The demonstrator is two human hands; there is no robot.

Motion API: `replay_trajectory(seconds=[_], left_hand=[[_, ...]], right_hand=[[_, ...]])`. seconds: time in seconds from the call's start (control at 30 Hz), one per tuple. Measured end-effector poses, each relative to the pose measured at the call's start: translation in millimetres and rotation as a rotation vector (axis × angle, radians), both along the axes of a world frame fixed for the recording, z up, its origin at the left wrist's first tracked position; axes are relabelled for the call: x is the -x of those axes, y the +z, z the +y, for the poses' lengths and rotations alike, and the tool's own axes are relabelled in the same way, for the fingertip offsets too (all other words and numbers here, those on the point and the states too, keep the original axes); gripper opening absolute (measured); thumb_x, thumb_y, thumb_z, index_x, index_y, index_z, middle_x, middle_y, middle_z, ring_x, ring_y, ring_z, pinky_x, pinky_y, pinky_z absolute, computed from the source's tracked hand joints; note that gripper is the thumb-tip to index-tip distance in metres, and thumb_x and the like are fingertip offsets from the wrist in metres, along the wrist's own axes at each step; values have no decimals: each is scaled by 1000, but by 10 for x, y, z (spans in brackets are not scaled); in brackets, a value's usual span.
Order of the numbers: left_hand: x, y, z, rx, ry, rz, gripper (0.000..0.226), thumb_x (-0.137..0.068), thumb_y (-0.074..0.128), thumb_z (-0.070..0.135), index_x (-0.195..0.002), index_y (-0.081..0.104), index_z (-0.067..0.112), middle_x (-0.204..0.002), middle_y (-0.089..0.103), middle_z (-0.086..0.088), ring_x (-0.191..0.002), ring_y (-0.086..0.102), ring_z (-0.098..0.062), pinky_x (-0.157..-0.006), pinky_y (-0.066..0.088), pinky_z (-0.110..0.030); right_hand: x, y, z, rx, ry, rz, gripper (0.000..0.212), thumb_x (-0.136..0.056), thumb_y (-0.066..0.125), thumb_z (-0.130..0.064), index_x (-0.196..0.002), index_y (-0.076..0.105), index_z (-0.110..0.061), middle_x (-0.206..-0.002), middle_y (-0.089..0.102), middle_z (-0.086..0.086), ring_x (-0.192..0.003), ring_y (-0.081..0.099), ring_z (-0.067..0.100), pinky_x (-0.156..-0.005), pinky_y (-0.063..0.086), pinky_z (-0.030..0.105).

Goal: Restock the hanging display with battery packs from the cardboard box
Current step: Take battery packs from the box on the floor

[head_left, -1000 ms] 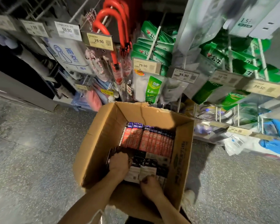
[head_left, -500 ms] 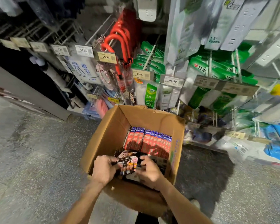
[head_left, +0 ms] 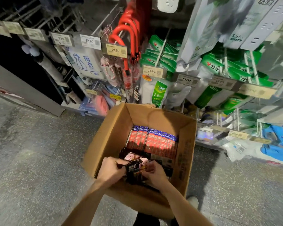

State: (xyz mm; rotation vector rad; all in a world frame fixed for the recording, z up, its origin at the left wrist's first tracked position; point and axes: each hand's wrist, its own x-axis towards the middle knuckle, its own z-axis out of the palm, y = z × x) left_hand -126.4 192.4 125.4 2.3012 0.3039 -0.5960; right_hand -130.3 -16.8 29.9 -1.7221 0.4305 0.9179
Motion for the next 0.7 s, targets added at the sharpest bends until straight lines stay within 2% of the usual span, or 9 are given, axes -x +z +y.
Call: replay_trajectory(seconds=[0.07, 0.13, 0.17, 0.23, 0.37, 0.47, 0.5, 0.57, 0.7], left_hand=[[-58, -62, 31, -73, 52, -29, 29, -83, 71, 7, -91, 83, 32, -90, 77, 21, -87, 71, 4, -87, 57, -22], [-122, -109, 55, -146, 86, -30, 26, -85, 70, 8, -95, 83, 28, -101, 78, 13, -97, 71, -2, -98, 52, -21], [-145, -126, 64, -165, 81, -38, 25, -86, 69, 9, -96, 83, 27, -103, 78, 11, -99, 71, -4, -99, 50, -19], [-169, -149, 83, -167, 50, -61, 24, -86, 69, 9, -96, 83, 26, -102, 79, 11, -99, 72, -4, -96, 46, -12], [-180, -58, 57, -129, 34, -61, 24, -88, 69, 5, -92, 83, 24, -93, 75, 19, -87, 64, 8, -78, 32, 9], [-176, 70, 45, -100, -1, -96, 28, -85, 70, 3, -79, 79, 29, -81, 69, 29, -70, 63, 10, -72, 41, 4], [-184, 127, 44, -80, -26, -125, 31, -82, 69, 0, -75, 76, 30, -74, 69, 28, -65, 65, 5, -69, 49, -5], [-213, 265, 33, -32, -90, -215, 32, -73, 63, -5, -72, 72, 26, -70, 70, 19, -63, 69, -8, -63, 58, -30], [-275, 752, -211, 25, -142, -323, 36, -75, 64, -4, -67, 73, 29, -67, 71, 17, -66, 70, -5, -64, 57, -28]], right_hand=[[26, -94, 10, 65, -1, 6, 30, -85, 78, -15, -108, 64, -27, -106, 73, 0, -103, 69, 21, -97, 55, 51], [39, -135, 11, 206, 67, -20, 35, -92, 70, -18, -124, 62, -27, -119, 70, -2, -113, 65, 21, -98, 53, 38], [49, -143, 1, 317, 127, -49, 37, -96, 64, -20, -132, 58, -26, -125, 68, -2, -117, 63, 21, -96, 51, 32], [75, -177, -39, 479, 243, -87, 38, -99, 57, -24, -137, 52, -25, -132, 64, 1, -122, 61, 22, -98, 50, 33], [59, -212, -127, 534, 418, 4, 39, -99, 54, -26, -138, 51, -20, -138, 59, 7, -127, 57, 24, -109, 46, 37], [-49, -55, -141, 506, 378, -35, 66, -98, 56, -39, -153, 26, -19, -153, 36, 13, -133, 50, 30, -108, 43, 36], [-90, 47, -141, 465, 310, -120, 71, -98, 56, -43, -154, 21, -20, -155, 32, 12, -132, 50, 30, -104, 44, 34], [-175, 301, -191, 367, 182, -314, 77, -94, 63, -39, -154, 20, -20, -154, 35, 8, -136, 45, 25, -111, 42, 36], [-327, 1059, -491, 75, 277, -592, 101, -75, 80, -43, -156, 22, -29, -155, 32, -19, -144, 30, -5, -117, 28, 20]])
